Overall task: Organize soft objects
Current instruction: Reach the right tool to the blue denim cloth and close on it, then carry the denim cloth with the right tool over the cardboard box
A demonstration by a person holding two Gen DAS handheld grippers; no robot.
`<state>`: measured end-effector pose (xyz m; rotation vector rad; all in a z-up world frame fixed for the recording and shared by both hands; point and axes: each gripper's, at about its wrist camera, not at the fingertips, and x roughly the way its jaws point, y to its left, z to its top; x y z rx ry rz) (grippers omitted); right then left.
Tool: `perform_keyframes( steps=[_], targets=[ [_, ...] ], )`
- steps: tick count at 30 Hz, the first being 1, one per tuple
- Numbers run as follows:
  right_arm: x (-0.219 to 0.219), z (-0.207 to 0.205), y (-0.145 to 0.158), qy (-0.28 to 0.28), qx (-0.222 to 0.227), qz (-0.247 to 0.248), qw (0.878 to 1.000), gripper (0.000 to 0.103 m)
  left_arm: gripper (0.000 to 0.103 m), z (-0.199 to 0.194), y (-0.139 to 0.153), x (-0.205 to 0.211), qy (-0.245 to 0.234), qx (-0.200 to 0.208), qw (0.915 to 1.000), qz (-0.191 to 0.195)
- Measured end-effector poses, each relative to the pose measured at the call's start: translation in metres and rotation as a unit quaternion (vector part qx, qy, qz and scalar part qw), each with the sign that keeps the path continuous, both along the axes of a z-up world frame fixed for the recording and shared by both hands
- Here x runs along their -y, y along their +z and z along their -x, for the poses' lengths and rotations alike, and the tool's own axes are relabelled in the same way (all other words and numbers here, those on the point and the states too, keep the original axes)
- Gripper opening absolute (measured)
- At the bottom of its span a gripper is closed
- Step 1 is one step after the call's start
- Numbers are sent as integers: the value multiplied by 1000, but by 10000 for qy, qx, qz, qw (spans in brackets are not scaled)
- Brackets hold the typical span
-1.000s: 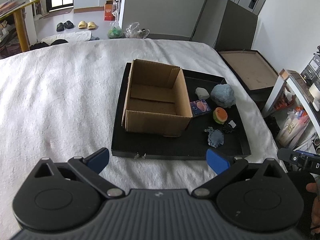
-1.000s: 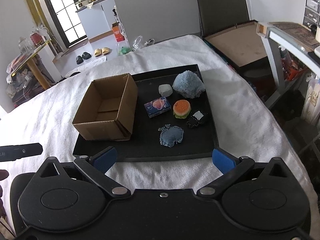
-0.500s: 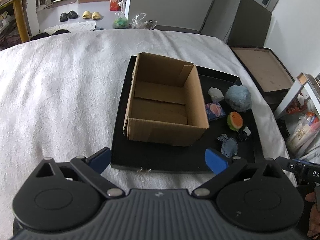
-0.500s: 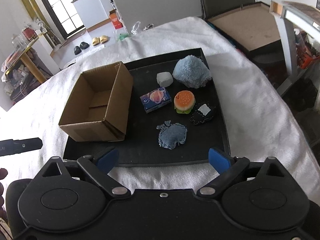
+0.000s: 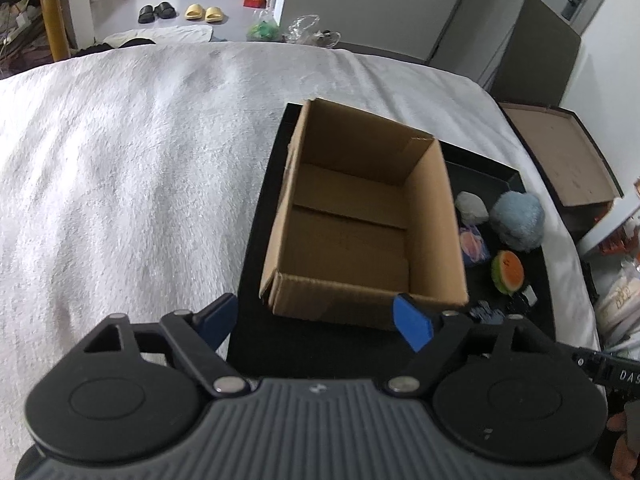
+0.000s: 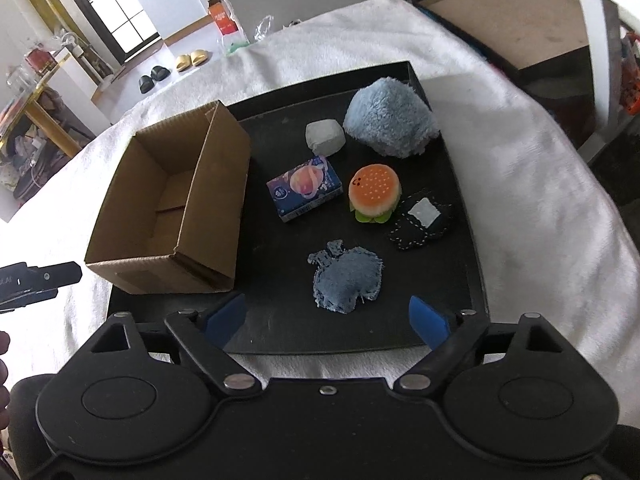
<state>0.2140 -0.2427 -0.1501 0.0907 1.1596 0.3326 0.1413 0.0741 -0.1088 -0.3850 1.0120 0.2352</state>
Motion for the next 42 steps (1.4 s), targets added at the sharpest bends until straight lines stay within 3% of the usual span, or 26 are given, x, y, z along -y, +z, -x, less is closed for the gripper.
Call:
perform_keyframes(
  steps=[12,16,31,34,38,42],
  targets=[
    [-13,-30,-36,-73,-355,42,9993,82,60,-30,-25,-23,228,-72,9997,52],
    [-17,-37,-54,-90,-528,69,9985,77,48,-38,-37,-28,303,-146,9994,61],
    [-24,-55,-89,-203,-772,281,9964,61,18,-52,-58,-40,388,-314,9985,214],
    [-26,-55,-92,-227,-722,364,9965,57,15,-52,-60,-41,369,-319,9986,193],
    [-23,-53,-91,-250,-605,458,9968,40,15,-52,-61,-40,326,-273,9990,103],
    [-17,-50,-86,-278,-553,380,9974,35,15,-49,-60,-36,245,-192,9995,69]
  ],
)
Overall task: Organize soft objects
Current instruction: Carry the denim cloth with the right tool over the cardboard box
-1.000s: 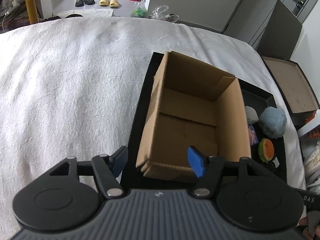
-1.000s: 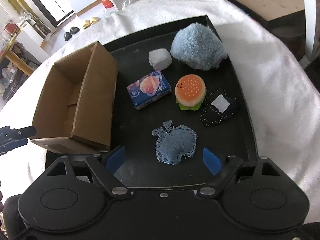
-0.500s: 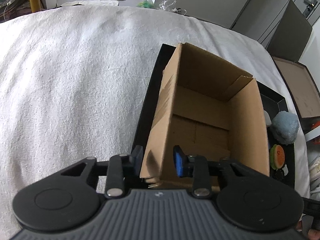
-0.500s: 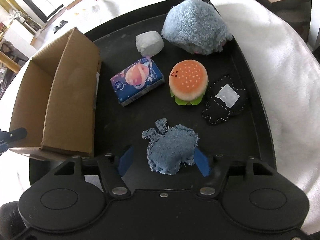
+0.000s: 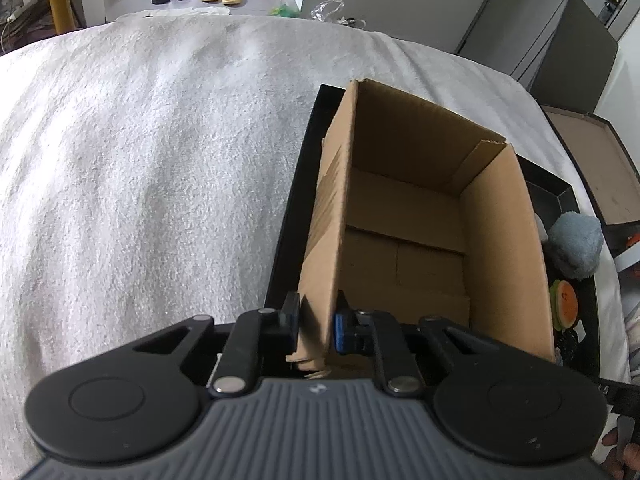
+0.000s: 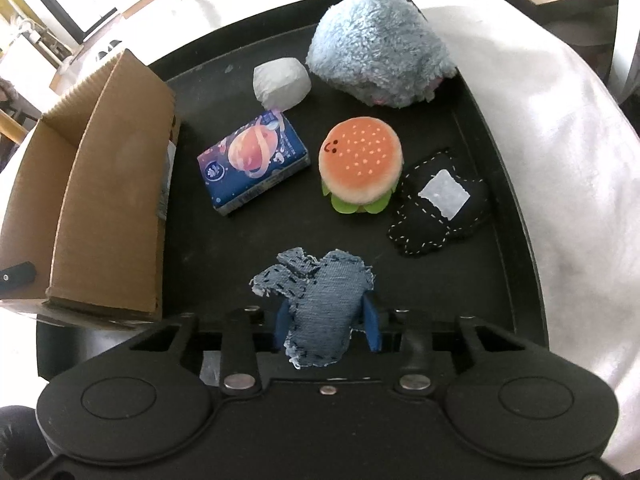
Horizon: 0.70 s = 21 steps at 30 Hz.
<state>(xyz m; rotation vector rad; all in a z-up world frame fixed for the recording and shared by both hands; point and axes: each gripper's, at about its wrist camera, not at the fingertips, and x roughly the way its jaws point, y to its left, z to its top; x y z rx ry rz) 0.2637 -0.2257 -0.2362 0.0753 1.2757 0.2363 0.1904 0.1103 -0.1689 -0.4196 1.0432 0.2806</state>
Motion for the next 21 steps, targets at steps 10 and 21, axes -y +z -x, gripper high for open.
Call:
perform_keyframes(
  steps=[10,21],
  targets=[
    [-6,3,21,74,238,-190,9995,35,15,15,4,3,-19,31,9999,111],
    [-17,12,60,201,638,-291,9973,35,15,26,7,10,1,-70,9997,224]
  ],
)
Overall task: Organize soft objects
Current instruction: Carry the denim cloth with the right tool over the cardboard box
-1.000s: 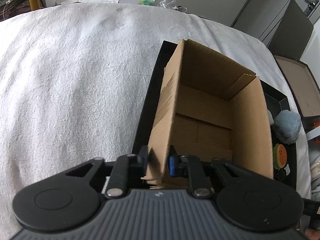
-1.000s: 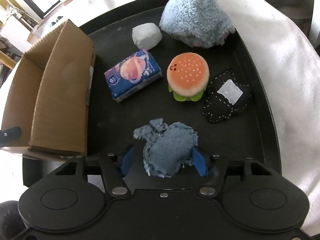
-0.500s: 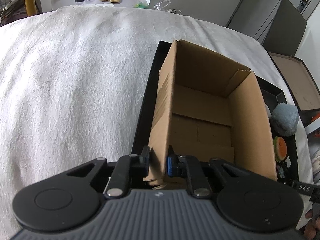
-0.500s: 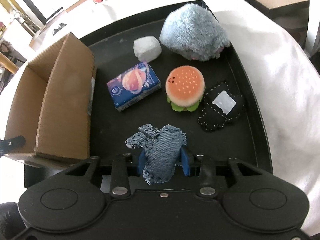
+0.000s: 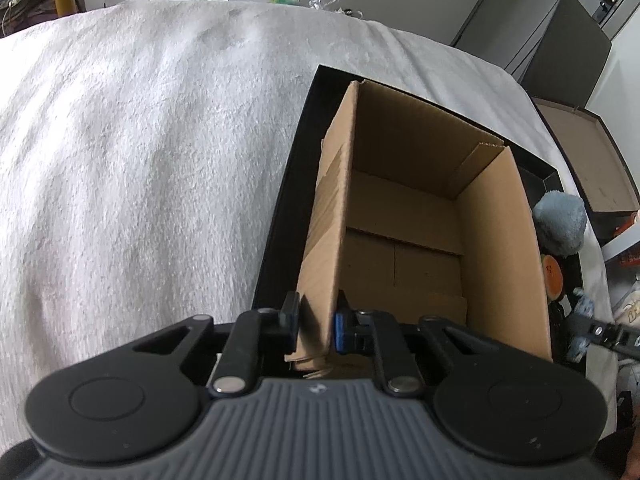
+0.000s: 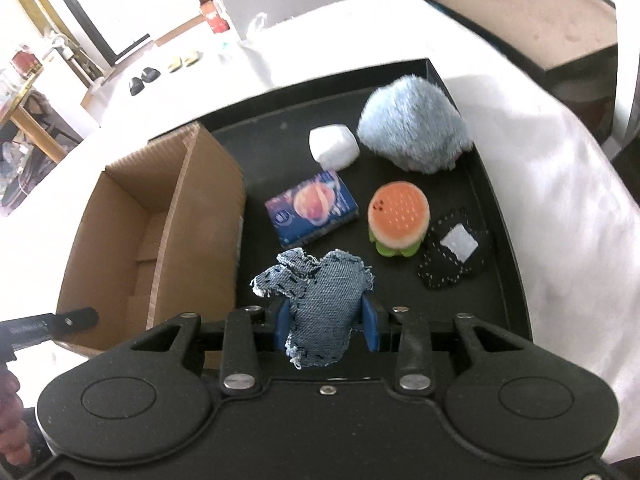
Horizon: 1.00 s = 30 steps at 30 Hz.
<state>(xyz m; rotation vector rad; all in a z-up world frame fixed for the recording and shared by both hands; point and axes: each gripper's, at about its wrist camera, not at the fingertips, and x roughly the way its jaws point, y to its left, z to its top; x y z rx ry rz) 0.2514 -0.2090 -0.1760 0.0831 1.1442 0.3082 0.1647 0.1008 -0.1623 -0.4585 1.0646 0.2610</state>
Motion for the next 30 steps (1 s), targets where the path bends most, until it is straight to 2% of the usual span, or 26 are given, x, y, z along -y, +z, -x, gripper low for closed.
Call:
perform_keyframes(
  steps=[12,24,30],
  targets=[
    [-32,3,34,361,423,-76,9984,35,16,0,-3,3,-131,-165,9997,104],
    [-70,13,45,763,625,48,9951,35,19,-2,-1,0,-160,-208,9994,218],
    [-89,16,48,953,792,26,9923,35,33,-4,-5,-3,-148,-347,9990,255]
  ],
)
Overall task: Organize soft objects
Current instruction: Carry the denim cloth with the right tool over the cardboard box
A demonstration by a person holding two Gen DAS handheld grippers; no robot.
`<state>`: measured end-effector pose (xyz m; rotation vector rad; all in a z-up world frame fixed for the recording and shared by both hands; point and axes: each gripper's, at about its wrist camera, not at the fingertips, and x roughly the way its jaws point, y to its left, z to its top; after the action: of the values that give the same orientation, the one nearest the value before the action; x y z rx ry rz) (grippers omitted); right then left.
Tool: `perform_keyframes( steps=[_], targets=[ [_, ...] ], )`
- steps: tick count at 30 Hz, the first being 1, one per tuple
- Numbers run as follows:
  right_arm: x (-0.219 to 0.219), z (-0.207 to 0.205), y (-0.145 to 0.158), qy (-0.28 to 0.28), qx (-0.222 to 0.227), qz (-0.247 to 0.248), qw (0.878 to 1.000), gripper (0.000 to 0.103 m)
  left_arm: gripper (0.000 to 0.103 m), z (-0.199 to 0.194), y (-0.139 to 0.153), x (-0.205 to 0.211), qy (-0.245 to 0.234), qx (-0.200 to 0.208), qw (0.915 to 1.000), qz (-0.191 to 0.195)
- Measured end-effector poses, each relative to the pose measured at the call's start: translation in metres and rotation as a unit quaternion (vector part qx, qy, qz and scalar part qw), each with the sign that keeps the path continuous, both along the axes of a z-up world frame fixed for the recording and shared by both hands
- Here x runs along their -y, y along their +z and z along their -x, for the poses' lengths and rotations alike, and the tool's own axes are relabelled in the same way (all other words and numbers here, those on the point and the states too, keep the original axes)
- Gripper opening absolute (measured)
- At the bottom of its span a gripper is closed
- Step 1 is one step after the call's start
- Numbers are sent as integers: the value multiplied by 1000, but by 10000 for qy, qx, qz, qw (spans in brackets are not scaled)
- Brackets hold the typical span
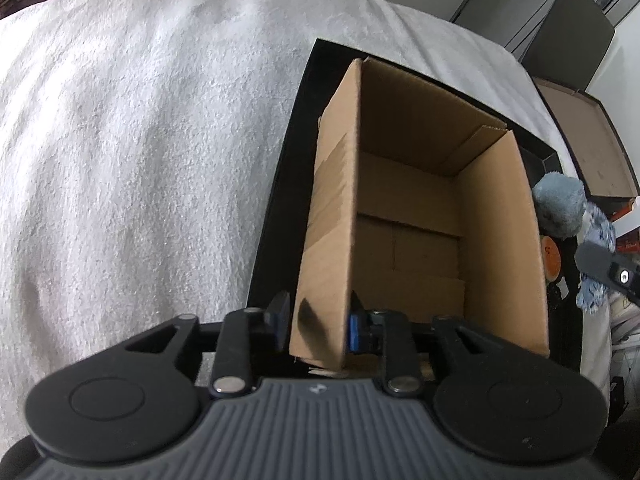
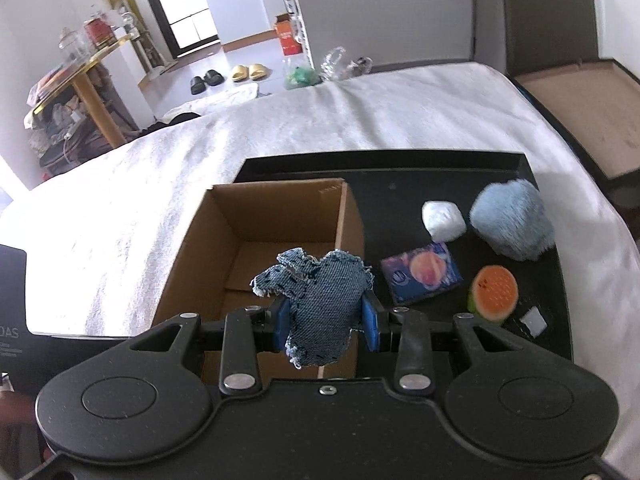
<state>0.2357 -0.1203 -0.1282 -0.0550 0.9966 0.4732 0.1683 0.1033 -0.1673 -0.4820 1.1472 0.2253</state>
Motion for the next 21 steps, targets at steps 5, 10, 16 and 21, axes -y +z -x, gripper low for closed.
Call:
perform_keyframes(
  steps=[5,10,16,21],
  targets=[
    [-14,-1,1,136,83,-14,9999,35,44,2,0,-4,37,-74,10000,-46],
    [-26,-5,-2,247,73,-39,9997,35,45,4,5,-7,99,118,9999,39],
    [-37,-9,-6,361,61,-81,9993,35,44,0,5,-10,154,319,9993,102],
    [-48,-15,-11,466,34,-91,9989,35,44,-4,1,-14,221,354,9990,162]
  ],
)
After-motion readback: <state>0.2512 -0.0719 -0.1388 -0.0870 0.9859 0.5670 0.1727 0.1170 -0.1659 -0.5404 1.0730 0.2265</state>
